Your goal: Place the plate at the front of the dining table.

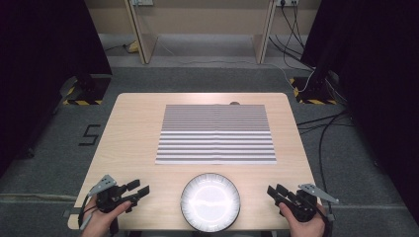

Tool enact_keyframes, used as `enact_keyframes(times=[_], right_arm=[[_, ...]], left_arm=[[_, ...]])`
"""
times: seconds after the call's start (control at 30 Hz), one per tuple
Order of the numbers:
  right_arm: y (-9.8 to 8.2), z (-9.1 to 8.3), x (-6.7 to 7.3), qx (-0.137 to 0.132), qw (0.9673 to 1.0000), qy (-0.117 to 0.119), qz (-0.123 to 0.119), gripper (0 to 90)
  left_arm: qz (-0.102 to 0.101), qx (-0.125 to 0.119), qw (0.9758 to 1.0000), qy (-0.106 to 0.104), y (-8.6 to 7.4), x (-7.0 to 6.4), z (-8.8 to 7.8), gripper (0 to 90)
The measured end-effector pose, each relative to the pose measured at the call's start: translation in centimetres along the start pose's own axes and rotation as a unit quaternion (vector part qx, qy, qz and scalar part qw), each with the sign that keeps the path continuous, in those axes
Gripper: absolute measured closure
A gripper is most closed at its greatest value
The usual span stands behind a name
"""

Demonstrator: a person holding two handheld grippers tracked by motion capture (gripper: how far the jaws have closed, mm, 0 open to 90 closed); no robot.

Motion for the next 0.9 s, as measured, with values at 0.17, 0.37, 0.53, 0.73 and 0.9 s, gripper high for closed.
enact_keyframes(times=[0.17, 0.37, 0.53, 0.73, 0.9], right_arm=[[-0.3, 1.2, 1.9, 0.025, 0.9995, 0.02, -0.002, 63.0], [-0.4, 2.2, 3.6, 0.045, 0.9982, 0.036, -0.013, 65.2], [-0.3, 2.8, 4.7, 0.058, 0.9969, 0.051, -0.019, 67.5], [-0.7, 3.3, 5.6, 0.075, 0.9948, 0.068, -0.011, 72.3], [-1.6, 3.7, 6.6, 0.105, 0.9906, 0.087, -0.011, 75.6]], left_arm=[[0.007, 0.022, 0.9993, -0.029, 0.2, -2.1, 1.7, 46.3], [0.01, 0.037, 0.9983, -0.044, 0.1, -3.5, 3.1, 48.7], [0.009, 0.049, 0.9964, -0.069, 0.2, -5.0, 4.4, 50.3], [0.002, 0.064, 0.9942, -0.087, -0.2, -5.8, 5.3, 53.9], [-0.006, 0.079, 0.9927, -0.091, -0.7, -6.2, 5.5, 56.6]])
Point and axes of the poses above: each handheld gripper's, and its own axes: z roughly forward along the jaws, y roughly out of its top, x roughly to its left, the point moved 8 cm from there along z, roughly forward along the jaws, and after that the axes turned 2 degrees about z, right-handed, at the moved point
